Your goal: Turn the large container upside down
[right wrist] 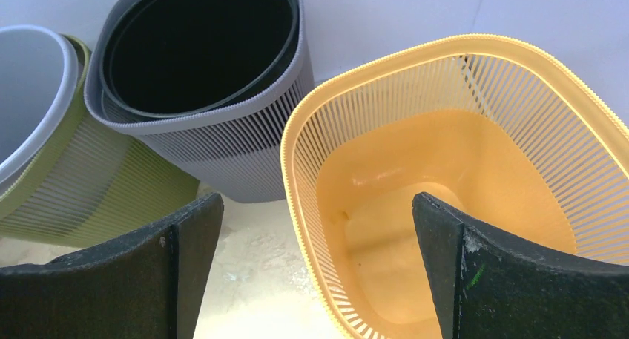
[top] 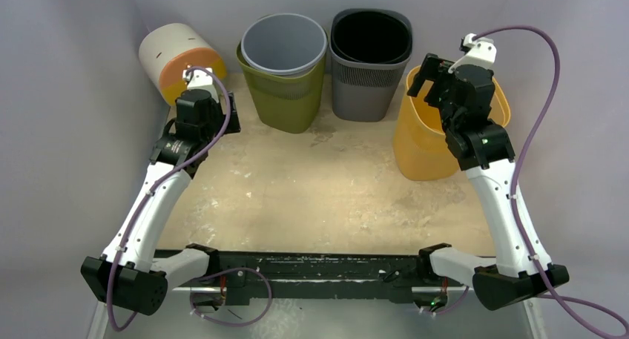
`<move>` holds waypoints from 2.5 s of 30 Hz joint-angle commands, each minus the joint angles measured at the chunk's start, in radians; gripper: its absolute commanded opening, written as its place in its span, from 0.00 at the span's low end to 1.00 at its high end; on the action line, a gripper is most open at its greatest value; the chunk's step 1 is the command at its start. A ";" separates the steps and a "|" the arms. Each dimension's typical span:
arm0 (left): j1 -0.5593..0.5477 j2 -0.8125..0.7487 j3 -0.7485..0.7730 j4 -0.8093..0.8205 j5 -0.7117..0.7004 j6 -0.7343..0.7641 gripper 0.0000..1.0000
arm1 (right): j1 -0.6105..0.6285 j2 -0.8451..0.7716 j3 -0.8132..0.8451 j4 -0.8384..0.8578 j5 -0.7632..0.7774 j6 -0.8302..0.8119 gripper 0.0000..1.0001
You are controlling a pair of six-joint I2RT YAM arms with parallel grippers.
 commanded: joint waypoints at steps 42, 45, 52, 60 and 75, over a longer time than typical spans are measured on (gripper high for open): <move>-0.011 -0.096 -0.124 0.007 -0.048 -0.021 0.82 | 0.007 0.152 -0.044 -0.109 -0.070 -0.192 0.00; -0.011 -0.099 -0.077 -0.034 -0.061 -0.029 0.82 | 0.007 0.152 0.034 -0.158 -0.131 -0.162 0.00; -0.011 -0.096 0.174 -0.203 -0.098 -0.032 0.82 | 0.008 0.075 0.240 -0.161 -0.558 0.018 0.00; -0.011 -0.118 0.304 -0.278 -0.156 -0.061 0.82 | 0.022 -0.114 -0.093 0.354 -0.978 0.406 0.00; -0.010 -0.137 0.427 -0.330 -0.181 -0.066 0.81 | 0.401 -0.063 -0.556 1.278 -0.764 0.745 0.00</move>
